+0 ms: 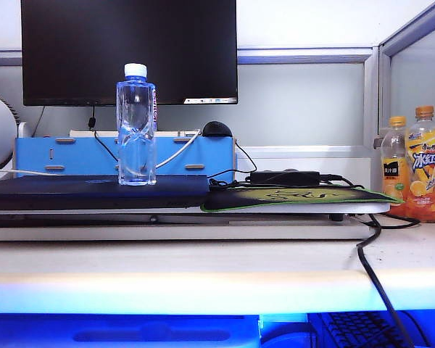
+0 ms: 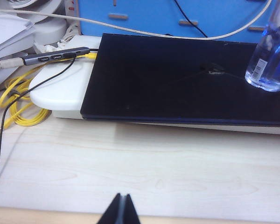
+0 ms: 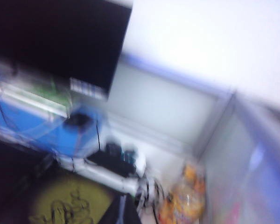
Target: Pick up the mineral water bottle and place it on the laptop.
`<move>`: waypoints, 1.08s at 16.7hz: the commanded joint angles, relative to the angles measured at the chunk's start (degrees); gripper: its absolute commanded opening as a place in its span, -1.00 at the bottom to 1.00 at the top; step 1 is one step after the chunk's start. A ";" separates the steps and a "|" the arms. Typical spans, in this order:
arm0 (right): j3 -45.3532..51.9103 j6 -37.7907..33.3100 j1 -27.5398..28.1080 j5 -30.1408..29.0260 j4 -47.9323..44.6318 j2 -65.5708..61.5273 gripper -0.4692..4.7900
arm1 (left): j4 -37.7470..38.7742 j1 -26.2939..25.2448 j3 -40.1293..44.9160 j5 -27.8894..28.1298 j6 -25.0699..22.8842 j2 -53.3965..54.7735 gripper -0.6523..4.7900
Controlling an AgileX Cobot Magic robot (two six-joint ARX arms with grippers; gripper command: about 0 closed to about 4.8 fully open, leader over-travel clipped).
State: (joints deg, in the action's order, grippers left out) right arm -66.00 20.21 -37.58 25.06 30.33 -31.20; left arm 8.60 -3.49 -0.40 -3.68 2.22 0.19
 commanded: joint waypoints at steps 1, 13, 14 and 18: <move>17.27 -0.79 8.98 -10.29 -10.14 6.51 -0.82 | -0.04 0.00 0.00 -0.20 -0.07 -0.11 -0.77; 52.00 -13.42 28.55 -30.14 -18.01 30.91 -0.82 | -0.07 0.00 0.00 -0.17 -0.09 -0.11 -0.77; 52.37 -14.69 29.66 -30.14 -18.38 30.91 -0.82 | -0.02 0.00 0.00 -0.20 -0.07 -0.11 -0.77; 54.95 -15.89 34.73 -30.12 -18.40 30.91 -0.82 | -0.04 0.00 0.00 -0.20 -0.09 -0.11 -0.77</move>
State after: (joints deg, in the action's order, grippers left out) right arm -11.73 4.75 -3.44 -4.82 12.64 -0.25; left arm 8.60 -3.49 -0.40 -3.70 2.22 0.19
